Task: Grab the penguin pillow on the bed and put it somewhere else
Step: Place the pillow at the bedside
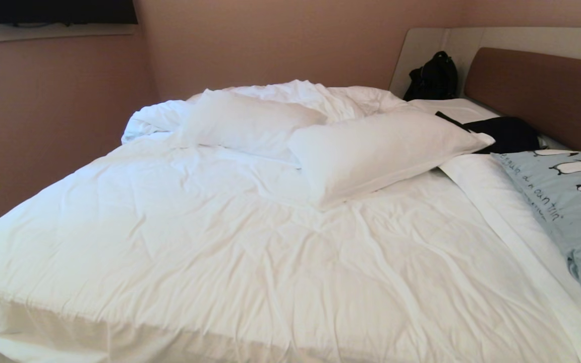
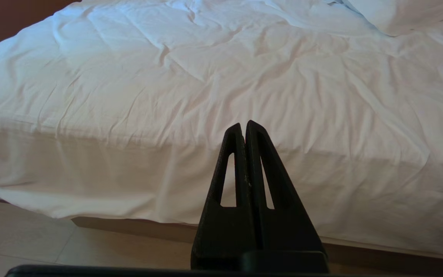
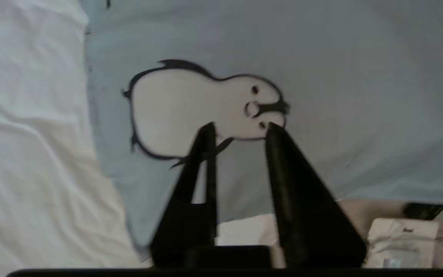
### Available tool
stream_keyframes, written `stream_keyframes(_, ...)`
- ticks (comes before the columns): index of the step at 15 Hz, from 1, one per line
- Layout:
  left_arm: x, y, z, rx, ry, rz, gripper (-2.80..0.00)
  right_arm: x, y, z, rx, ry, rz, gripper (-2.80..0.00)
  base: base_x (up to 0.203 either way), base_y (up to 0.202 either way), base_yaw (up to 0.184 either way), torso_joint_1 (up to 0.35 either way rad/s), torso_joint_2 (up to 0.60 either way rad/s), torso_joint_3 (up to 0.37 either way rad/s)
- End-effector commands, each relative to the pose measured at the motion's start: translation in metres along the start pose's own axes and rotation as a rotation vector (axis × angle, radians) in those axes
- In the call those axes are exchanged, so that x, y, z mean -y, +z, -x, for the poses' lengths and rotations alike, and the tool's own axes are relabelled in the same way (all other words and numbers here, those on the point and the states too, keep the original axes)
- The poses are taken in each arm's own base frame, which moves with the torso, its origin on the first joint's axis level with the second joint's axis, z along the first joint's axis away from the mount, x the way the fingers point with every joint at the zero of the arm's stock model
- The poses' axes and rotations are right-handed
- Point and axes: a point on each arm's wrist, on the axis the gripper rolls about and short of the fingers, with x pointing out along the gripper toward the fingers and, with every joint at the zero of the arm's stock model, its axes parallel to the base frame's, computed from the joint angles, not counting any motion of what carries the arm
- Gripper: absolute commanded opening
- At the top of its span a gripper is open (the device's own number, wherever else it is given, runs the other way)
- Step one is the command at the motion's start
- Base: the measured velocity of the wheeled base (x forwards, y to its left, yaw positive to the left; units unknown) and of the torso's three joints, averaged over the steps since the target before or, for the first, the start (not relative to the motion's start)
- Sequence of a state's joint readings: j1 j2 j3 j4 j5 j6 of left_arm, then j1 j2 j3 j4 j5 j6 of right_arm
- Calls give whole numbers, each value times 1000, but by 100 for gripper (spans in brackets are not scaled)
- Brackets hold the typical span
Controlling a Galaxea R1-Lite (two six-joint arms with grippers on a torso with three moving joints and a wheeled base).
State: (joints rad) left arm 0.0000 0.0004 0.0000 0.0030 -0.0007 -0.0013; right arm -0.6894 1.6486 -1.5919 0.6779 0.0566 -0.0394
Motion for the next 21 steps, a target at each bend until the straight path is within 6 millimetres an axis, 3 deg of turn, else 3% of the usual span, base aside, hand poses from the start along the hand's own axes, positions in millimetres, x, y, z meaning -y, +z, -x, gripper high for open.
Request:
stream_keyframes(1, 0, 0, 0, 0, 0, 0, -280, 13, 2, -7, 38, 100, 182, 0, 0, 0, 0, 0, 0, 0)
stream_keyframes(6, 0, 0, 0, 0, 0, 0, -280, 32, -8, -12, 26, 132, 282, 0, 0, 0, 0, 0, 0, 0)
stream_keyframes(9, 0, 0, 0, 0, -1, 0, -280, 38, -12, -25, -10, 148, 284, 0, 0, 0, 0, 0, 0, 0)
stream_keyframes(21, 0, 0, 0, 0, 1, 0, -280, 56, -41, -114, -264, 171, 232, 0, 0, 0, 0, 0, 0, 0)
